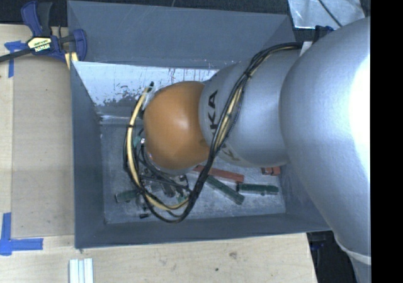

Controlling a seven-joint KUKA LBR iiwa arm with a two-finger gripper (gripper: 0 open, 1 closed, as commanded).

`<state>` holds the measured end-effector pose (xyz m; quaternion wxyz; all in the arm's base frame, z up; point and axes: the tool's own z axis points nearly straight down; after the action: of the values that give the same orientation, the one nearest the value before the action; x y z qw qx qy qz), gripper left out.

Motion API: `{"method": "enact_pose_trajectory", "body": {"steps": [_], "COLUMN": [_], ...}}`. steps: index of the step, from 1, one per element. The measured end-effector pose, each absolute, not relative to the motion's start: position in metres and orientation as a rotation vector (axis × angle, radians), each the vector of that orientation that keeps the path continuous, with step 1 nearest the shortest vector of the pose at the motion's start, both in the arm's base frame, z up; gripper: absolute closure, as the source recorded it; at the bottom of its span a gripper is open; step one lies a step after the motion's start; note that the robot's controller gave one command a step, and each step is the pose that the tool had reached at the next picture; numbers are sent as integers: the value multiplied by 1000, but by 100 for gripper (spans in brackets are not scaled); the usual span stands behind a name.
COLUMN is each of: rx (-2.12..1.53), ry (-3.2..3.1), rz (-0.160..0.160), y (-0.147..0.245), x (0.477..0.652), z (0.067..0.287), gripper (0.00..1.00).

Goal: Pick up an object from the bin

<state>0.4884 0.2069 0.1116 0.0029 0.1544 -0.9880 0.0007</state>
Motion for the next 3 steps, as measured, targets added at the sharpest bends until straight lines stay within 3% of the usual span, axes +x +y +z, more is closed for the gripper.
{"method": "enact_pose_trajectory", "body": {"steps": [1,3], "rx": [485,485], "ry": [-3104,-3107], "rz": [0,-1], "y": [208,208], "x": [490,491], "z": [140,152], "gripper": [100,100]}}
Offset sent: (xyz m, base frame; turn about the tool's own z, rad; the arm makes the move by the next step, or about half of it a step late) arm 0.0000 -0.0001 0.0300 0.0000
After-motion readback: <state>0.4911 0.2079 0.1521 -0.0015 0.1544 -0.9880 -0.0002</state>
